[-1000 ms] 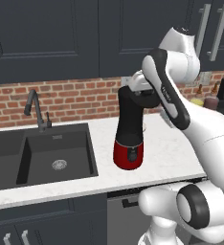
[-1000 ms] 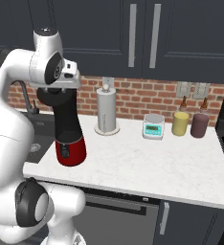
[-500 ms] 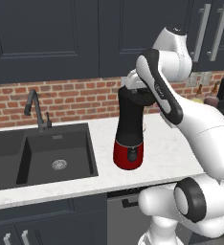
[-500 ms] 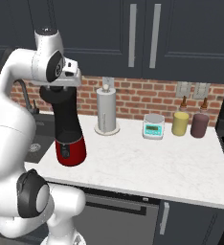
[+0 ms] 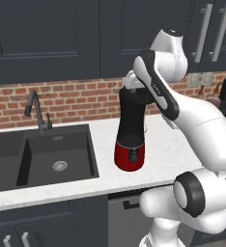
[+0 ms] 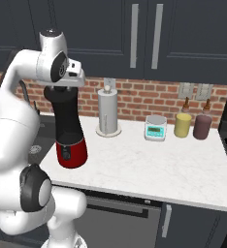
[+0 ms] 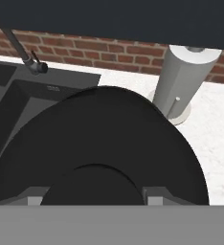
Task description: Close the lid blender by securely placing the lid on top.
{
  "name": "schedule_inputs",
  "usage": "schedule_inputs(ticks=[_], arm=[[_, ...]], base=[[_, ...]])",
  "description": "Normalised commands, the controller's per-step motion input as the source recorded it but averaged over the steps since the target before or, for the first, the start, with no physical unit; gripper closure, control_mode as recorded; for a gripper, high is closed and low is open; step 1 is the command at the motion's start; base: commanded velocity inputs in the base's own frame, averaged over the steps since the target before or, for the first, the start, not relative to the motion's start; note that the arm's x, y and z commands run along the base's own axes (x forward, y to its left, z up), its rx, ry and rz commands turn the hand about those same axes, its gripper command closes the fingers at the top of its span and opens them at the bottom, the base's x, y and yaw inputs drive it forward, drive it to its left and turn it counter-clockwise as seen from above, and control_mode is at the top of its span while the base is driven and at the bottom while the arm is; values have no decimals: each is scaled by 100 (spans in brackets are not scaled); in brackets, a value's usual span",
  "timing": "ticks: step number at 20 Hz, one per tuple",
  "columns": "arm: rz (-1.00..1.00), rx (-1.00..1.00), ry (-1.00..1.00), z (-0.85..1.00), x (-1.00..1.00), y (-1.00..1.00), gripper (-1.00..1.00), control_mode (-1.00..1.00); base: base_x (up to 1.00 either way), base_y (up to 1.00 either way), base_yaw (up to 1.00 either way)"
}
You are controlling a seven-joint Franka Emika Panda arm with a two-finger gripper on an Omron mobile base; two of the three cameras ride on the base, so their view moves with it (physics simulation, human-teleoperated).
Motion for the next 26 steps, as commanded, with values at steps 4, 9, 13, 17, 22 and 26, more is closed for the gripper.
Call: schedule_inputs(ticks=[4, 9, 13, 17, 22, 26], arm=[[-1, -3, 0, -12, 21, 1, 100, -100], [-1, -3, 0, -12, 21, 5, 100, -100], [0, -2, 0, -6, 19, 9, 100, -100], [0, -2, 0, -5, 15, 12, 100, -100], [-1, -1, 0, -3, 12, 10, 100, -100], [-1, 0, 0, 0, 11, 4, 100, -100]], base=[[0, 0, 0], [0, 0, 0], [0, 0, 0], [0, 0, 0], [0, 0, 0], [0, 0, 0]])
